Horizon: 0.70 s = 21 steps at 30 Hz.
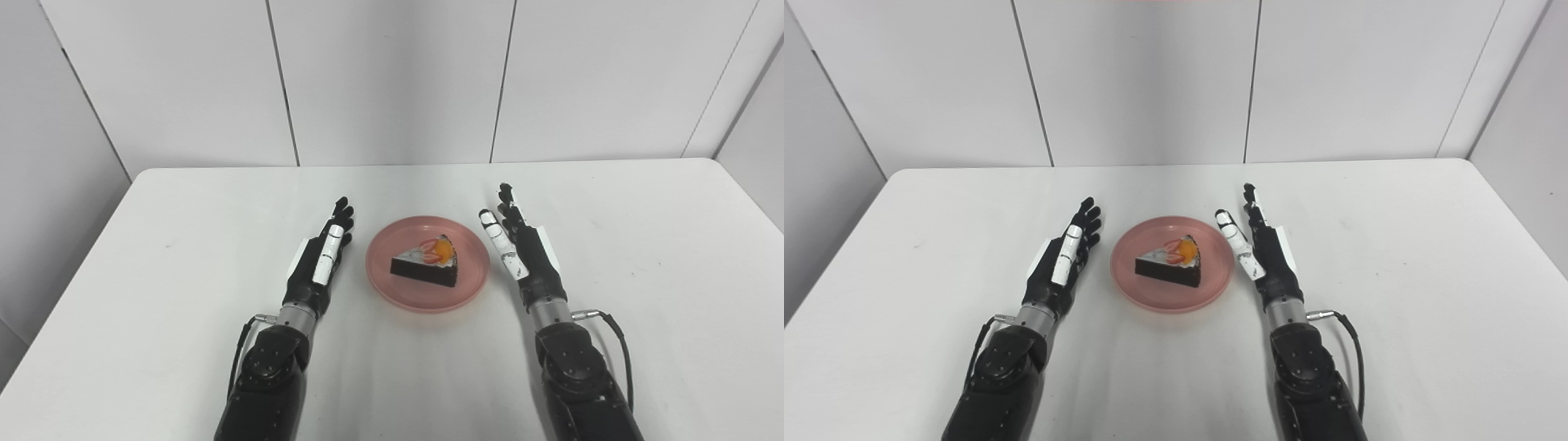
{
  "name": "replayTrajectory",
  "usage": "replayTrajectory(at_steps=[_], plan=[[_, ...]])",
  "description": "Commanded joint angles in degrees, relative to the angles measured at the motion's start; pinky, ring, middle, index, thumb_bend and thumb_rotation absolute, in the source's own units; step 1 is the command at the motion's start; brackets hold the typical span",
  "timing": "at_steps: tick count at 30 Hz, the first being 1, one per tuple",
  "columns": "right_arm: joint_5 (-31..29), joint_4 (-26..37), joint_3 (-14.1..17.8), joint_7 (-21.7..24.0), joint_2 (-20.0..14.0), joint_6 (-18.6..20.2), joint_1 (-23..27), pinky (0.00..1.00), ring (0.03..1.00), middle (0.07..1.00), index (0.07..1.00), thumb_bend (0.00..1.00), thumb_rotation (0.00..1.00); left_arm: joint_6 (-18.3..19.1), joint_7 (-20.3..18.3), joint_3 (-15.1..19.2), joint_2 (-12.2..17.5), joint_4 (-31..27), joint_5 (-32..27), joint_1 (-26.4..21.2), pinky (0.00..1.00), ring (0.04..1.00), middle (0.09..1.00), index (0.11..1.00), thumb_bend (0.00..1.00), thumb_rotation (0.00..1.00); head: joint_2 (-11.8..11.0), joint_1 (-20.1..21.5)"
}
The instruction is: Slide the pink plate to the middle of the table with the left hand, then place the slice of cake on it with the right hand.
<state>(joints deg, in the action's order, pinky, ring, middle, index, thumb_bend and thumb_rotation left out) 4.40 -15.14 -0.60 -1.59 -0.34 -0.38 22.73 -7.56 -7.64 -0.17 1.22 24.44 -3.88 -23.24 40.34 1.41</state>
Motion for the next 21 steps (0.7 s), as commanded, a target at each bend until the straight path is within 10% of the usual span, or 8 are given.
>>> replayTrajectory(at_steps=[1,9,14,21], plan=[[-3.2,1.9,1.1,1.3,0.3,0.7,2.8,1.0,1.0,1.0,1.0,0.58,0.87,-1.4,0.4,0.3,0.0,-1.2,-0.1,-1.9,1.0,1.0,1.0,1.0,0.63,1.0,0.1,-0.2],[-10.6,3.3,4.0,3.3,0.2,7.9,3.0,1.0,1.0,1.0,1.0,0.53,0.96,-1.4,0.9,-0.3,-0.1,-0.6,0.9,-2.1,1.0,1.0,1.0,1.0,0.65,1.0,0.2,-0.4],[-14.9,5.1,5.3,5.0,-0.5,14.0,2.8,1.0,1.0,1.0,1.0,0.6,0.85,-1.6,1.9,-0.6,-0.5,-0.6,1.7,-2.2,1.0,1.0,1.0,1.0,0.66,1.0,0.2,-0.7],[-13.7,7.3,4.2,5.0,-1.5,14.2,1.7,1.0,0.988,1.0,1.0,0.55,0.87,-2.0,3.2,-0.8,-1.0,-0.1,2.5,-2.4,1.0,1.0,1.0,1.0,0.68,1.0,0.3,-1.4]])
